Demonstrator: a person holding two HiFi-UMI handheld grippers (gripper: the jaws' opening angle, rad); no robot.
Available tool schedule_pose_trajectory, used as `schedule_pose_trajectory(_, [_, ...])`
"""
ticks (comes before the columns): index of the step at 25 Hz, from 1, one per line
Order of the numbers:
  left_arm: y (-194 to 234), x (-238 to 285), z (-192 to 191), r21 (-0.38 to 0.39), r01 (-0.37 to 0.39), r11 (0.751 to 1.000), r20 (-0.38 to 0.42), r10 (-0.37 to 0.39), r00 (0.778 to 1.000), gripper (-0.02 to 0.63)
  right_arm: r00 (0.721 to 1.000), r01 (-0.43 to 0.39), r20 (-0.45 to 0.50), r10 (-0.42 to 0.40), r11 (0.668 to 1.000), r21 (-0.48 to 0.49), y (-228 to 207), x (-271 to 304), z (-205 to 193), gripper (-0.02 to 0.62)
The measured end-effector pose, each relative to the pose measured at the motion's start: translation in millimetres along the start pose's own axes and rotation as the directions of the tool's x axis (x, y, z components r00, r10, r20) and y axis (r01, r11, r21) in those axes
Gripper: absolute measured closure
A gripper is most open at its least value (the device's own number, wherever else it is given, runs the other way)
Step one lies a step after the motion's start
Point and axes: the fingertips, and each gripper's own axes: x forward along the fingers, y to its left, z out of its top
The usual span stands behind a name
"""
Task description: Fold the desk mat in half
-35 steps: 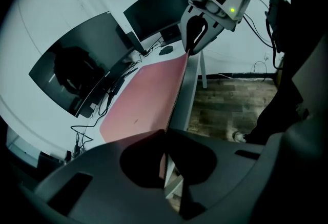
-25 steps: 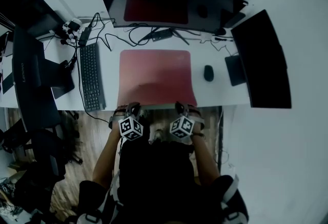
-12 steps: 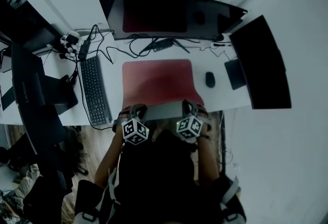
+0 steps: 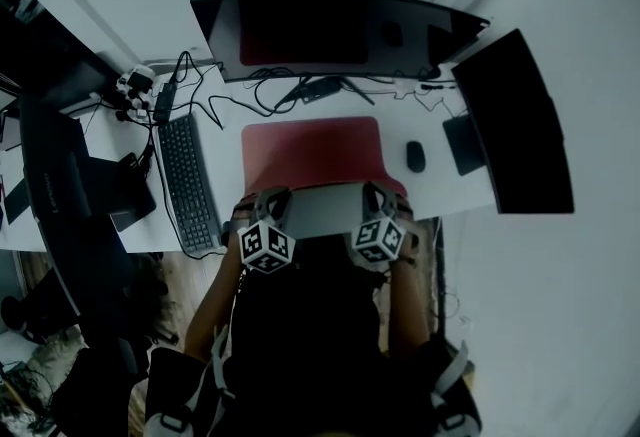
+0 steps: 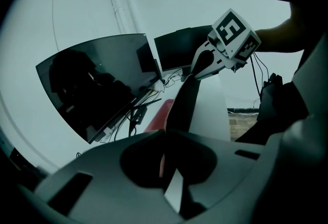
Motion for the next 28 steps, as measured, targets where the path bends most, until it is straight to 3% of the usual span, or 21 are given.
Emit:
schedule_pose_trajectory(18, [112, 70, 31, -0.059, -0.167, 0.984, -0.039, 0.165, 0.986, 0.584, 0.996, -0.05, 0.073, 0.051, 0.998, -0.027, -78, 96, 58, 0.572])
schedule_pose_trajectory(28, [159, 121, 18, -0.124, -0.233, 0.965, -0.091, 0.223, 0.971, 0.584, 0.994, -0.068, 0.085, 0.074, 0.995, -0.069, -98, 165, 82, 0.572])
